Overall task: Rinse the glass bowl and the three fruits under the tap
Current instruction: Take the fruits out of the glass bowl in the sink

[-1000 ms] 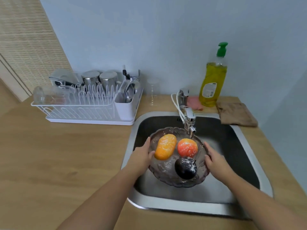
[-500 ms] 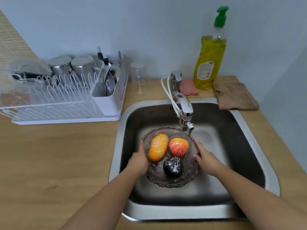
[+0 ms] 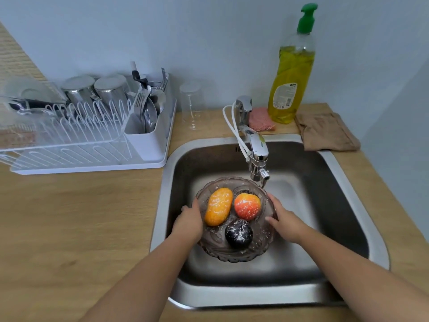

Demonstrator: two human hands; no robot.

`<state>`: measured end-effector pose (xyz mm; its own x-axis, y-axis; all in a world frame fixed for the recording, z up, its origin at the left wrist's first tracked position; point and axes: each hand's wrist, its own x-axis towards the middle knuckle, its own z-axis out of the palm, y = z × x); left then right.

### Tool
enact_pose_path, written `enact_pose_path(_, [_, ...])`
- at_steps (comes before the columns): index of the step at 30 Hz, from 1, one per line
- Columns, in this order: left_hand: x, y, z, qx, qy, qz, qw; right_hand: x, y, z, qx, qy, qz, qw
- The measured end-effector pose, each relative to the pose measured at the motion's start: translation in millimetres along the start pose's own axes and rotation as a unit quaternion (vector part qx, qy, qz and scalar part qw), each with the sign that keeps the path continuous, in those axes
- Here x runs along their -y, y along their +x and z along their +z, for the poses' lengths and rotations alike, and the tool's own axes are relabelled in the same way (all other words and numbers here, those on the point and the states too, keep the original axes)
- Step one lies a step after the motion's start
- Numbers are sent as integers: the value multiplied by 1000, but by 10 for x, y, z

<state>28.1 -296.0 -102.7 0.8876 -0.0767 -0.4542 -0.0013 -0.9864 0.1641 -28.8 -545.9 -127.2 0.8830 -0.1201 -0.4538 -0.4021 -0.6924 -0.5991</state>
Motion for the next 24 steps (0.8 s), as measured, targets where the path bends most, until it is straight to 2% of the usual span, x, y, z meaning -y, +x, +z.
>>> enact_pose_path(3, [-115, -59, -85, -119, 106, 71, 985, -27, -2, -93, -70, -119, -20, 990])
enact_pose_path(5, [-225, -41, -134, -182, 114, 158, 964, -18, -16, -147, -126, -192, -46, 972])
enact_pose_path(6, [-282, -6, -140, -189, 106, 204, 955, -2, -23, -166, -136, -204, -59, 968])
enact_pose_path(9, [-442, 135, -127, -143, 62, 273, 949, 76, -32, -181, -133, -209, -84, 965])
enact_pose_path(13, [-518, 332, -71, -93, 86, 265, 956, 119, 22, -130, -124, -232, -88, 961])
enact_pose_path(18, [-576, 430, -6, -86, 107, 273, 952, 126, 113, -28, -117, -254, -59, 958])
enact_pose_path(24, [-618, 437, 1, -99, 67, 278, 953, 162, 142, 20, -142, -240, -54, 959])
